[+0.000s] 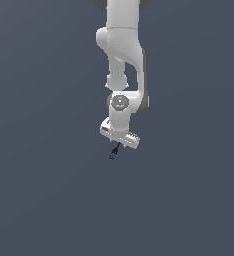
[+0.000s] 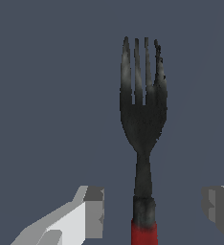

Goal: Pick up the object and move it to a goal position.

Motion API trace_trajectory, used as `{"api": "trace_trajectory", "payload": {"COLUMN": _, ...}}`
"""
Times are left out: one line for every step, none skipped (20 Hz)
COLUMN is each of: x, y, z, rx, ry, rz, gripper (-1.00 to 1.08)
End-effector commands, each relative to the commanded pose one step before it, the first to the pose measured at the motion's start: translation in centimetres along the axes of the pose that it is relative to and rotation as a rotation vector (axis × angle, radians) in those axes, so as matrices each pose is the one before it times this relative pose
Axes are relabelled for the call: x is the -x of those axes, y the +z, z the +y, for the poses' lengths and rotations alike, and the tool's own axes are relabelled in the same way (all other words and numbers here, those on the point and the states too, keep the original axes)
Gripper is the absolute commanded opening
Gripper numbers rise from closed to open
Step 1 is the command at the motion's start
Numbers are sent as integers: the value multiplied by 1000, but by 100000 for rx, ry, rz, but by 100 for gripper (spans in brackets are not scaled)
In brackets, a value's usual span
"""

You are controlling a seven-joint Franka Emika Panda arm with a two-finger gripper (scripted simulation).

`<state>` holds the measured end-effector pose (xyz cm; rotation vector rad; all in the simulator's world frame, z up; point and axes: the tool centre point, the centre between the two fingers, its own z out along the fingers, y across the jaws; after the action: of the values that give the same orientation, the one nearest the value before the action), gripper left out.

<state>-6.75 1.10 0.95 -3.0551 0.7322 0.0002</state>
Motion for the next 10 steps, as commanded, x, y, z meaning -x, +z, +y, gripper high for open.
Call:
{"api": "trace_trajectory", "payload": {"x": -26, "y": 335, "z": -136, "rx": -3, "ry": -190, "rz": -2, "gripper": -100}}
{"api": "trace_trajectory", "payload": {"x": 0, "y": 0, "z": 0, "rx": 0, "ry": 0, "rz": 0, "gripper": -100}}
{"api": "trace_trajectory", "payload": {"x": 0, "y": 0, "z": 0, "rx": 0, "ry": 0, "rz": 0, "gripper": -100}}
{"api": "trace_trajectory", "payload": {"x": 0, "y": 0, "z": 0, "rx": 0, "ry": 0, "rz": 0, "gripper": -100}}
{"api": "trace_trajectory", "payload": {"x": 42, "y": -336, "z": 128, "rx": 4, "ry": 119, "rz": -10, "gripper": -100}}
{"api": "trace_trajectory", "payload": {"x": -7, "y": -22, "z": -21, "rx": 0, "ry": 0, "rz": 0, "gripper": -100}}
{"api": "trace_trajectory", "payload": {"x": -22, "y": -65, "z": -64, "rx": 0, "ry": 0, "rz": 0, "gripper": -100}}
{"api": "trace_trajectory", "payload": {"x": -36, "y": -109, "z": -107, "rx": 0, "ry": 0, "rz": 0, "gripper": -100}}
{"api": "trace_trajectory", "payload": {"x": -51, "y": -152, "z": -150, "rx": 0, "ry": 0, "rz": 0, "gripper": -100}}
{"api": "trace_trajectory", "payload": {"x": -66, "y": -195, "z": -192, "rx": 0, "ry": 0, "rz": 0, "gripper": -100}}
